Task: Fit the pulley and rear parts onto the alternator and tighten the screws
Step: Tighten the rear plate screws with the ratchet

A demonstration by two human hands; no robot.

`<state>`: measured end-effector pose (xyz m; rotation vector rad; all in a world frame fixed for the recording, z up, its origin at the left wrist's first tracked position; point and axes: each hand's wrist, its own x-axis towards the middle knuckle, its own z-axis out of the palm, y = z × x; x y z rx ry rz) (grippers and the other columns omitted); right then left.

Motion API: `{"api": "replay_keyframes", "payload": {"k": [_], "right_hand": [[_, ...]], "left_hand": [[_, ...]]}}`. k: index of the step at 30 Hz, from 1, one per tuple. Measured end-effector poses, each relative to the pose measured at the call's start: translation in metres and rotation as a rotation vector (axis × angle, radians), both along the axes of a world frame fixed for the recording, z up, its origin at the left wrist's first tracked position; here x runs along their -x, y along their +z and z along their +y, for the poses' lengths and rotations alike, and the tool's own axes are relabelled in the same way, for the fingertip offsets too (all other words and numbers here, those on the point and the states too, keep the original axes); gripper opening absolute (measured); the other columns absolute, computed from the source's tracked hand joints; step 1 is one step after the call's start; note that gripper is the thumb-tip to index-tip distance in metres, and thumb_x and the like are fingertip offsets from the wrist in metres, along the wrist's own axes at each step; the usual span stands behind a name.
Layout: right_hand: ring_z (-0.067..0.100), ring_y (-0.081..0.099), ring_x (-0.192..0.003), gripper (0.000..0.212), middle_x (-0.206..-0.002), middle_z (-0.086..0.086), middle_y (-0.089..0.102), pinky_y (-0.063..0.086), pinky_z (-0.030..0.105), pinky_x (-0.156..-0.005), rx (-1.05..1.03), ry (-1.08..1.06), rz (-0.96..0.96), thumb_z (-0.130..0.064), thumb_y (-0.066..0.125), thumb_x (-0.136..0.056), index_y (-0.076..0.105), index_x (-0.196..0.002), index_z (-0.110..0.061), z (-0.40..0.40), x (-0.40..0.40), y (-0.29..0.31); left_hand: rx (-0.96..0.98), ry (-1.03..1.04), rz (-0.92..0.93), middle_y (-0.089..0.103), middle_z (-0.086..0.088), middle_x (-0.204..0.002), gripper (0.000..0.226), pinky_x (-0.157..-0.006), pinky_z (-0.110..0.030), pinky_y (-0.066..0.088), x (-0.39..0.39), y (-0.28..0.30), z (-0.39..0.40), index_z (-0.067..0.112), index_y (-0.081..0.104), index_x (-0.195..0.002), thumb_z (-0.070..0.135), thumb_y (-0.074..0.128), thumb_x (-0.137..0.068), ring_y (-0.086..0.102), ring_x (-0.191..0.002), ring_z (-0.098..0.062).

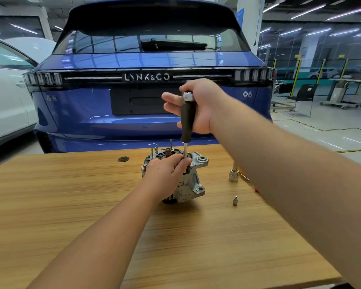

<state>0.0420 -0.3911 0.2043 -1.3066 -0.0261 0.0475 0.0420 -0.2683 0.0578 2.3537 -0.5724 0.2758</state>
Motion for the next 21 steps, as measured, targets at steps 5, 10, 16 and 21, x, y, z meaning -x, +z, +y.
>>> {"api": "replay_keyframes", "payload": {"k": [5,10,16,21], "right_hand": [[0.018,0.057,-0.076,0.015,-0.083,0.005,0.061,0.046,0.032,-0.072,-0.195,-0.220,-0.354,-0.022,0.060,-0.100,0.053,-0.088,-0.018,0.008,-0.004,-0.033],[0.024,0.060,-0.101,0.022,-0.110,0.004,0.067,0.051,0.038,-0.080,1.060,-0.525,-1.108,-0.010,0.053,-0.100,0.070,-0.115,-0.010,0.003,-0.003,-0.047],[0.024,0.044,-0.073,0.026,-0.104,0.008,0.058,0.047,0.040,-0.058,1.400,-0.501,-1.119,-0.024,0.046,-0.105,0.063,-0.120,-0.009,0.003,-0.006,-0.038],[0.017,0.048,-0.084,0.039,-0.105,-0.004,0.050,0.045,0.035,-0.068,1.364,-0.366,-1.046,-0.043,0.039,-0.106,0.058,-0.128,-0.016,-0.004,-0.001,-0.035]], "left_hand": [[0.004,0.007,-0.005,0.066,0.010,-0.083,0.035,-0.098,-0.047,0.042,-0.001,0.000,0.000,0.032,0.063,-0.105,0.048,0.032,-0.106,0.058,-0.078,-0.009],[-0.004,0.001,-0.028,0.062,0.008,-0.072,0.036,-0.090,-0.044,0.043,-0.002,-0.001,0.000,0.027,0.065,-0.103,0.046,0.035,-0.106,0.054,-0.065,-0.010],[0.013,-0.007,-0.019,0.061,0.007,-0.069,0.037,-0.090,-0.046,0.045,-0.001,0.000,-0.001,0.025,0.064,-0.097,0.046,0.035,-0.106,0.051,-0.059,-0.011],[0.004,-0.007,-0.025,0.060,0.006,-0.068,0.037,-0.089,-0.045,0.044,-0.001,-0.001,-0.001,0.024,0.064,-0.096,0.046,0.036,-0.106,0.050,-0.058,-0.010]]}}
